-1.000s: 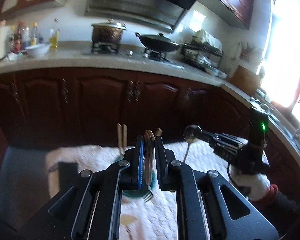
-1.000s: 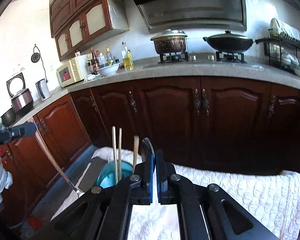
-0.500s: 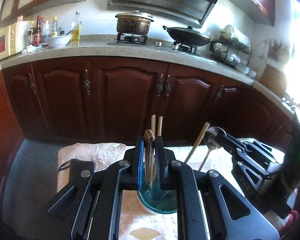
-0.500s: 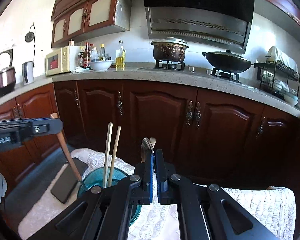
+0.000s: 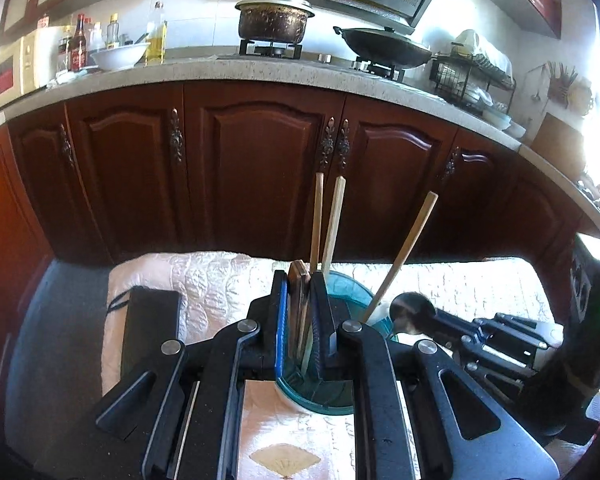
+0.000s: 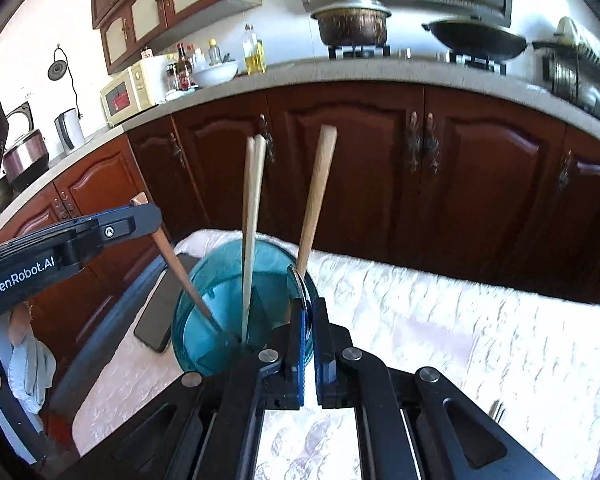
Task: Organize utensils
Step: 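Lower the spoon and fork into the cup and open both tools, then move both tools away from the cup toward the remaining chopsticks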
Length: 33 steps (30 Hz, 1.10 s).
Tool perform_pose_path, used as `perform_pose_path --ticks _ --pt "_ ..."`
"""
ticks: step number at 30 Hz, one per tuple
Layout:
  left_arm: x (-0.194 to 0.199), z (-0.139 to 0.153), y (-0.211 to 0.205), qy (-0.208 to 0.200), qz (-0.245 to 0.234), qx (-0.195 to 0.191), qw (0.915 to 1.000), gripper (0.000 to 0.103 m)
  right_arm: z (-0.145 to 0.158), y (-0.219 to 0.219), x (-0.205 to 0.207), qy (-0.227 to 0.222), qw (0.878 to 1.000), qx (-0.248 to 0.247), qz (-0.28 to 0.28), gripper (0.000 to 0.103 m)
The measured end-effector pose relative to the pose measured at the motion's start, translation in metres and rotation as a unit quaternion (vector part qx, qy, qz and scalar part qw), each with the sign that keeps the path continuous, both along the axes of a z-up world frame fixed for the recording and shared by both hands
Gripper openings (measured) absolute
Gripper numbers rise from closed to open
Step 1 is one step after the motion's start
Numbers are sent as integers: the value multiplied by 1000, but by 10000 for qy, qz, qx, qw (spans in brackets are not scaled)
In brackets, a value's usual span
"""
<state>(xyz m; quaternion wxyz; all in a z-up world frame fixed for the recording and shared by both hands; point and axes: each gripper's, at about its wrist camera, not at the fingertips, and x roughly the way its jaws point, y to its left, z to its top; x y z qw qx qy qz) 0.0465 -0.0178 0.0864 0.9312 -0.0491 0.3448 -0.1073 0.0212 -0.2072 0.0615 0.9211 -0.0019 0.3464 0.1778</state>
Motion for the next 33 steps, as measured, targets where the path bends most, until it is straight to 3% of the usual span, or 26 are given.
perform_pose_path --ticks 7,8,10,12,18,33 --pt "0 0 0 110 57 -103 9999 12 -14 -8 3 374 9991 170 136 6" --pt "0 0 0 125 68 -123 9998 13 -13 -9 2 398 9989 210 154 11" --pt "-1 1 1 139 75 -196 9997 22 -10 -12 -1 337 9990 254 157 23" --pt "-2 3 2 136 71 -297 9994 40 -5 -15 -5 248 9992 272 163 26" --pt "-8 8 3 118 105 -352 9993 52 2 -21 -10 214 9993 296 104 26" --pt "-41 26 -15 -274 280 -2 9992 57 12 -31 -24 98 9996 213 -141 28"
